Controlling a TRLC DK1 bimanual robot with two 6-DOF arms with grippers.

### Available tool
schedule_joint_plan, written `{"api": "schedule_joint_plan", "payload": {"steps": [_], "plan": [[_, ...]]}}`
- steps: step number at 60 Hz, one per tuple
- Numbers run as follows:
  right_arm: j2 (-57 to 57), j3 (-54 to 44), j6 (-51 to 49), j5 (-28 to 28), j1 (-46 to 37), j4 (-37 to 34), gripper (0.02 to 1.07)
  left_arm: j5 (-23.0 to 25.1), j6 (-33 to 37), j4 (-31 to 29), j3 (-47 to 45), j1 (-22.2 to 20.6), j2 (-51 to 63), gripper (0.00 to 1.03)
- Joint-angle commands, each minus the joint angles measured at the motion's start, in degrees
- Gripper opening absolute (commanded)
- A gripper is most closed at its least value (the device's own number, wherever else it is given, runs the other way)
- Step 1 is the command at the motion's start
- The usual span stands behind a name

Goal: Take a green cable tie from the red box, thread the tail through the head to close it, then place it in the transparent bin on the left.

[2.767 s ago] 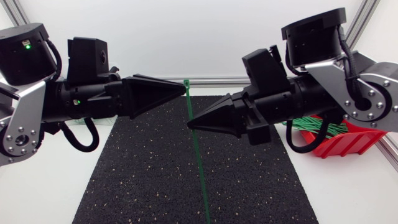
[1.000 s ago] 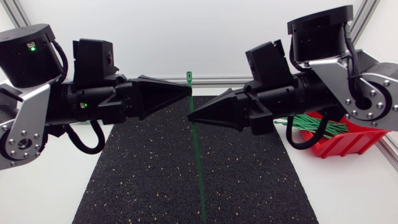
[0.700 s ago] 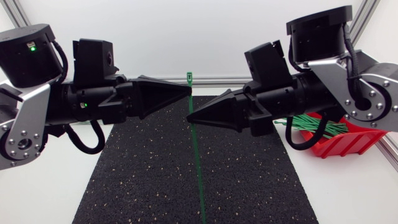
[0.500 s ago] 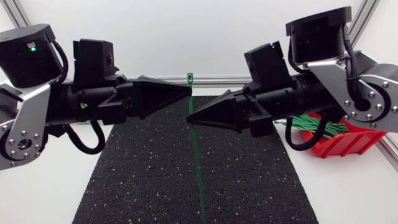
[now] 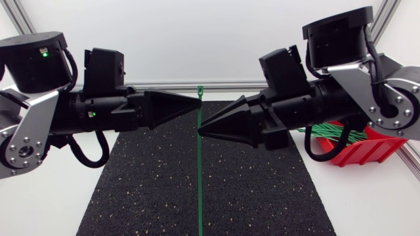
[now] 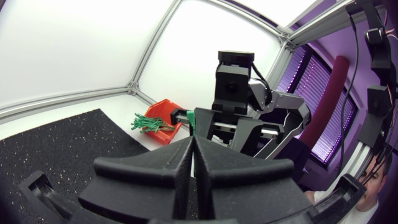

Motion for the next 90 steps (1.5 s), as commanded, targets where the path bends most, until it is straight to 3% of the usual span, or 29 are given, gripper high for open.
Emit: {"api": "schedule_joint_plan", "payload": {"steps": [1,11,21,34,48,52,60,71,90], "plan": [[-0.8,0.9,-3.2,1.4,-1.2,-2.5,0.71,-1.3,1.7,-2.4,1.3,0.9,-0.6,0.04],[-0.5,2.9,-6.5,8.1,-2.7,-8.5,0.8,-4.8,5.5,-9.2,2.6,3.1,-1.5,0.03],[5.0,8.4,-9.7,16.6,-2.7,-19.2,0.97,-5.4,6.9,-13.2,4.1,5.7,-0.4,0.03],[9.4,10.1,-13.0,23.4,-1.2,-21.8,0.98,-4.7,6.9,-12.0,4.2,9.3,2.0,0.03],[11.8,12.1,-17.2,24.6,-0.4,-25.6,0.98,5.5,4.5,-11.9,6.3,13.2,6.8,0.03],[11.3,11.7,-21.2,26.4,0.2,-25.3,0.97,8.8,3.9,-11.8,7.6,14.7,10.0,0.03],[11.1,10.4,-27.9,38.9,4.2,-21.6,1.01,12.5,3.6,-11.5,9.3,15.5,14.8,0.03],[11.2,9.4,-39.4,49.4,9.2,-15.2,1.02,17.1,0.0,-10.8,13.3,17.1,21.8,0.03],[15.4,7.9,-53.3,56.9,13.9,-5.7,1.02,22.3,-5.4,-10.9,18.7,19.2,29.8,0.03]]}}
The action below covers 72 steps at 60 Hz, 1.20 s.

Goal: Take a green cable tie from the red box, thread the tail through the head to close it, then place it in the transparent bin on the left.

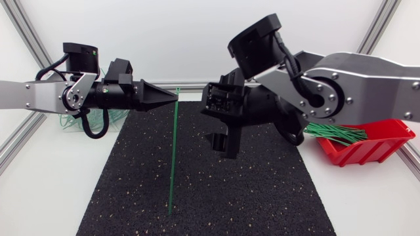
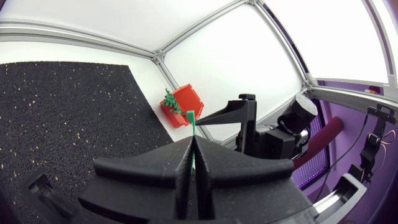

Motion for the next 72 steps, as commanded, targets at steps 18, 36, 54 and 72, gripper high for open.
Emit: {"api": "schedule_joint_plan", "payload": {"steps": [18,36,54,72], "plan": [[4.3,-9.1,-20.9,9.5,7.6,20.1,1.02,3.6,-1.8,3.4,0.4,2.1,6.6,0.03],[7.6,-15.6,-31.4,11.9,9.7,34.7,1.02,8.9,-8.7,5.1,1.1,0.9,11.3,0.03],[7.2,-22.6,-37.5,12.0,12.8,45.6,1.02,11.8,-11.9,5.2,3.8,-0.6,14.7,0.03],[10.8,-28.2,-45.1,11.7,15.9,58.4,0.83,12.5,-13.1,4.9,4.8,0.0,16.8,0.03]]}}
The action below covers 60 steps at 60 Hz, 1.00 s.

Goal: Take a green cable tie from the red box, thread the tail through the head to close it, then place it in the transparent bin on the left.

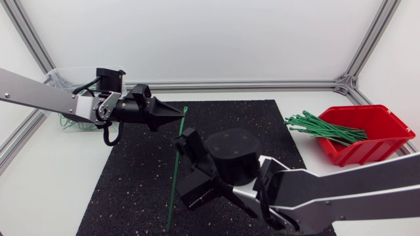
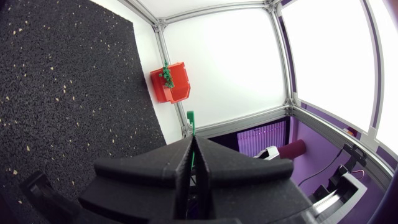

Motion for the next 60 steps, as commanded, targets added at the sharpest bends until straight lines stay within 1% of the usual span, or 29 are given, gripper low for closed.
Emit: {"api": "schedule_joint_plan", "payload": {"steps": [1,5,10,15,20,33,36,39,46,50,60], "plan": [[2.2,-1.9,-3.5,-0.2,1.2,2.1,0.81,1.2,-2.0,0.1,1.4,0.6,1.3,0.03],[3.6,-2.7,-4.8,-0.4,1.5,3.5,0.78,1.4,-2.1,0.0,1.4,0.6,1.5,0.03],[4.7,-3.3,-6.1,-1.2,2.2,4.8,0.63,1.5,-2.3,0.0,1.6,0.5,1.6,0.03],[5.2,-3.4,-7.0,-1.6,3.0,5.1,0.45,1.6,-2.6,-0.1,2.0,0.5,2.2,0.03],[5.3,-4.0,-8.4,-2.2,3.7,5.5,0.33,1.7,-2.9,-0.1,2.4,0.7,2.6,0.03],[6.1,-6.7,-14.0,-5.4,4.4,9.0,0.32,1.8,-3.1,-0.2,2.7,1.1,2.6,0.03],[6.3,-7.5,-15.0,-6.9,4.5,9.5,0.34,1.9,-3.1,-0.2,2.7,1.0,2.6,0.03],[6.4,-7.7,-16.0,-8.7,4.4,10.0,0.39,2.2,-3.2,-0.2,2.7,1.0,2.5,0.03],[7.1,-7.4,-18.2,-12.2,4.4,11.1,0.39,2.3,-3.2,-0.3,2.8,1.1,2.5,0.03],[7.8,-7.6,-20.0,-14.1,4.2,11.6,0.42,2.5,-3.2,-0.4,2.9,1.2,2.5,0.03],[7.8,-7.7,-23.6,-19.2,2.1,11.7,0.42,2.8,-3.2,-0.5,3.2,1.5,2.6,0.03]]}}
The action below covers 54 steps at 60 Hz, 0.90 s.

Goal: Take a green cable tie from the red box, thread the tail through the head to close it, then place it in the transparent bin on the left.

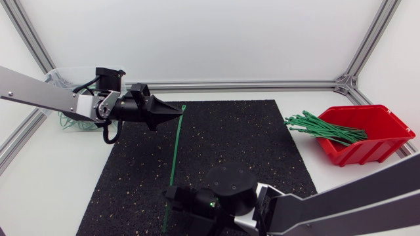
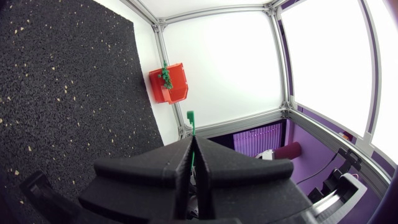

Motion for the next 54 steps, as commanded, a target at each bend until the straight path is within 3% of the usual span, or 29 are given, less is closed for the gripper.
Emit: {"api": "schedule_joint_plan", "payload": {"steps": [1,27,42,54], "plan": [[0.6,-1.3,-3.4,-2.1,-0.9,1.2,0.42,1.3,-1.7,-0.2,1.7,0.6,1.5,0.03],[3.4,-4.4,-10.6,-14.7,-5.2,7.3,0.41,1.6,-1.8,-0.5,3.2,1.0,2.3,0.03],[6.1,-4.4,-10.6,-15.3,-4.2,8.7,0.41,1.8,-1.9,-0.9,4.0,0.4,3.0,0.03],[6.9,-3.5,-10.6,-15.9,-3.2,9.1,0.33,1.8,-1.9,-0.9,4.3,0.3,3.4,0.03]]}}
